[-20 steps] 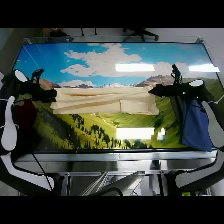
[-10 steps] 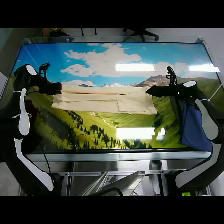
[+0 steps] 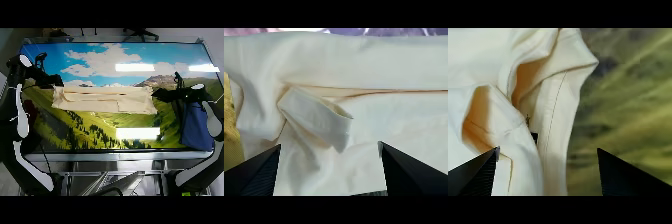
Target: Fold the shirts.
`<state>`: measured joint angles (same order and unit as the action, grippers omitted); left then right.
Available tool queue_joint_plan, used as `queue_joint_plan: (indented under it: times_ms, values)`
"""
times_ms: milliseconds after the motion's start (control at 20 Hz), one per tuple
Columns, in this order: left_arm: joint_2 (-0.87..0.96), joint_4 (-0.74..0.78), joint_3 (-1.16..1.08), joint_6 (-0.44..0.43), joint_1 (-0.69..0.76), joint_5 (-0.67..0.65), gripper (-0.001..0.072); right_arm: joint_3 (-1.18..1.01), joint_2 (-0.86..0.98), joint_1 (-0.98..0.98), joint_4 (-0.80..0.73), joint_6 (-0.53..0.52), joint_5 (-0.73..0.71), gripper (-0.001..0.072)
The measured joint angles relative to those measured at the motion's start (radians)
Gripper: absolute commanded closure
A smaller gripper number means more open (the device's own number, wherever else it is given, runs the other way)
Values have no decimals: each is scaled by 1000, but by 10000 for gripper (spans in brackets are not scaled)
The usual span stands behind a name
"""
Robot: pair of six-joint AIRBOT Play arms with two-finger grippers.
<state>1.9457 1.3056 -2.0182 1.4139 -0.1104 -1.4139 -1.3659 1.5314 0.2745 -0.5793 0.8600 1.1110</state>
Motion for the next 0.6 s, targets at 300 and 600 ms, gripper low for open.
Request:
queue_joint_plan:
  times_ms: [300,600]
  values:
    - [-67,0,1,14,14,19,465,-2,77,-66,106,-63,27,11]
    - [-92,-79,2,23,60,53,694,1,91,-97,171,-105,13,691]
